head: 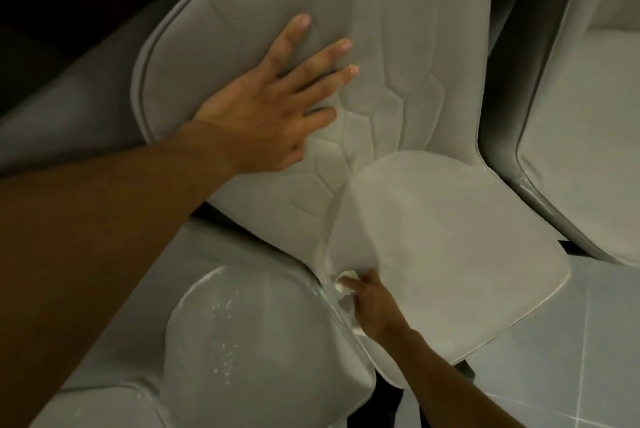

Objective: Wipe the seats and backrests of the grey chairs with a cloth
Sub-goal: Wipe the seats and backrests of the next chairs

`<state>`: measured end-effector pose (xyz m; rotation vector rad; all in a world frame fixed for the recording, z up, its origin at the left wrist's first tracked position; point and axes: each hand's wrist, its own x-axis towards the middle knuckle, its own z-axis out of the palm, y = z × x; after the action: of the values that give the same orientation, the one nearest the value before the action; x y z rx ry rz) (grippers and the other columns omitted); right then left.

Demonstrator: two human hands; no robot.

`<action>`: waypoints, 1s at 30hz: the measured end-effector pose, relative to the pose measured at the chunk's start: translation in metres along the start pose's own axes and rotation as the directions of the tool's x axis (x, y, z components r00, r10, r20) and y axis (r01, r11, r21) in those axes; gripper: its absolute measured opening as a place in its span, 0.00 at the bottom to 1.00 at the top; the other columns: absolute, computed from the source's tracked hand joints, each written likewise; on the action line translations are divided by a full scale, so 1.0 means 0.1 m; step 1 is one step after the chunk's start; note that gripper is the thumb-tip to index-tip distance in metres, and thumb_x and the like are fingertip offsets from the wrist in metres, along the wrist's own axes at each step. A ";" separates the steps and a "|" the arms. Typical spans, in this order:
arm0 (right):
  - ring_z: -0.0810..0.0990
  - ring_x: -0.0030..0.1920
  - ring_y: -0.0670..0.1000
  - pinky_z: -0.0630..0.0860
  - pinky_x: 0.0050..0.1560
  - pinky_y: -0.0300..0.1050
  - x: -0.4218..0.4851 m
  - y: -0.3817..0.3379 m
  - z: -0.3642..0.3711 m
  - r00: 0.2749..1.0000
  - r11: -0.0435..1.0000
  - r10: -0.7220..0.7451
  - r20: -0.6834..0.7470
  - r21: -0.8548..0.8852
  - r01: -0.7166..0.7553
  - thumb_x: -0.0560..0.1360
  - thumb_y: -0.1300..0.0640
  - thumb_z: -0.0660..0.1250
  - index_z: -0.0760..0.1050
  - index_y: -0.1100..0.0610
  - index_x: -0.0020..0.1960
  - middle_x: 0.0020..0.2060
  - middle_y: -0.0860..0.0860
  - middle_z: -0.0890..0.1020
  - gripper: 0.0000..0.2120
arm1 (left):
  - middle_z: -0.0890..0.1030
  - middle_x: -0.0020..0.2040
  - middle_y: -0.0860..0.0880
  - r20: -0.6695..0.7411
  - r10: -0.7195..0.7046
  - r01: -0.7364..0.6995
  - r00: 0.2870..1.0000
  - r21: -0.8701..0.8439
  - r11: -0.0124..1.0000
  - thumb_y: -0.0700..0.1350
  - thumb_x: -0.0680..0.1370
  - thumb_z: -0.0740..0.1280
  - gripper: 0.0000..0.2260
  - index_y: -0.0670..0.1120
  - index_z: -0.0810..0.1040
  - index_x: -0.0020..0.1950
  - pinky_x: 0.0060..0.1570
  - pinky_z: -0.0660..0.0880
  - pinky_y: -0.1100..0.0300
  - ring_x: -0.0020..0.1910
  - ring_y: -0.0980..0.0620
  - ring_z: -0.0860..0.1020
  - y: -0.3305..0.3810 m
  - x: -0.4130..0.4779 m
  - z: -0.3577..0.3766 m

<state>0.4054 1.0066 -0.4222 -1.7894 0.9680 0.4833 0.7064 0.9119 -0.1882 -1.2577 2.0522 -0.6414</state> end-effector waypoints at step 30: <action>0.77 0.59 0.38 0.74 0.65 0.45 -1.84 -2.29 0.04 0.912 0.824 -0.337 -0.236 0.394 0.406 0.76 0.55 0.72 0.76 0.37 0.62 0.60 0.40 0.79 0.19 | 0.65 0.77 0.40 0.484 -0.639 0.801 0.597 -0.390 0.453 0.52 0.78 0.65 0.25 0.53 0.68 0.76 0.74 0.61 0.37 0.75 0.37 0.64 0.26 -4.02 -1.23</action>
<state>0.4772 1.1227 -0.1625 -1.5600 0.7281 -0.1240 0.7364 1.2951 -0.0158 -2.5205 1.4050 -0.1252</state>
